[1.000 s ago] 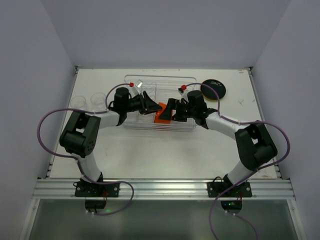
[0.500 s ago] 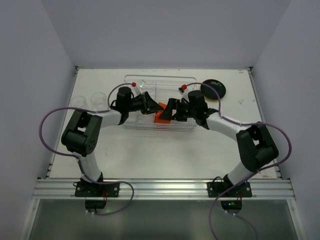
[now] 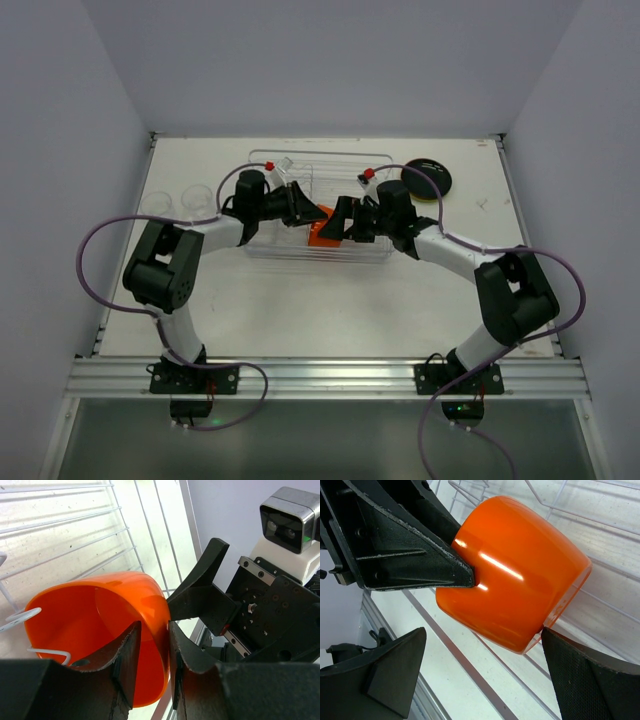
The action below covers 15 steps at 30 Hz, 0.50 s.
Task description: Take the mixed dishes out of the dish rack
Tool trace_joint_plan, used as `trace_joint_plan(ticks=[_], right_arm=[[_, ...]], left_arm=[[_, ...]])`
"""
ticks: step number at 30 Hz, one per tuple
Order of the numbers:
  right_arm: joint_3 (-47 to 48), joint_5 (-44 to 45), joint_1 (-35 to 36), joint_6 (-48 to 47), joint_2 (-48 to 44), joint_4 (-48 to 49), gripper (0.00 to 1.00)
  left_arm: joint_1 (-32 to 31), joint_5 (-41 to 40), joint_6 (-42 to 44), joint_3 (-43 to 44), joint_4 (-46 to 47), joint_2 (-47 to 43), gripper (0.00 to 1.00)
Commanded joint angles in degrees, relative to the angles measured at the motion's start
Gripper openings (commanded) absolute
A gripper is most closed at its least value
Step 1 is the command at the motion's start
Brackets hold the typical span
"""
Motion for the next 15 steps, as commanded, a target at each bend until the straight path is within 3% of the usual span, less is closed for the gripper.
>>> trace_joint_plan(ticks=[1,7,15], right_arm=[[-0.1,-1.4,0.1,-1.3,-2.3,2.7,0.99],[-0.1,-1.5,0.1,-1.3,-2.1,2.8,0.99],[-0.2,-1.4,0.2,-1.3,-2.2,2.7,0.99]], left_arm=[[-0.3,-0.9,2.6,2.2,-2.1,-1.9,0.31],[-0.3,-1.2,3.8,2.7,-3.8,-2.4,0.27],[-0.3,-1.1,3.6,3.2,-4.2,-2.2,0.12]])
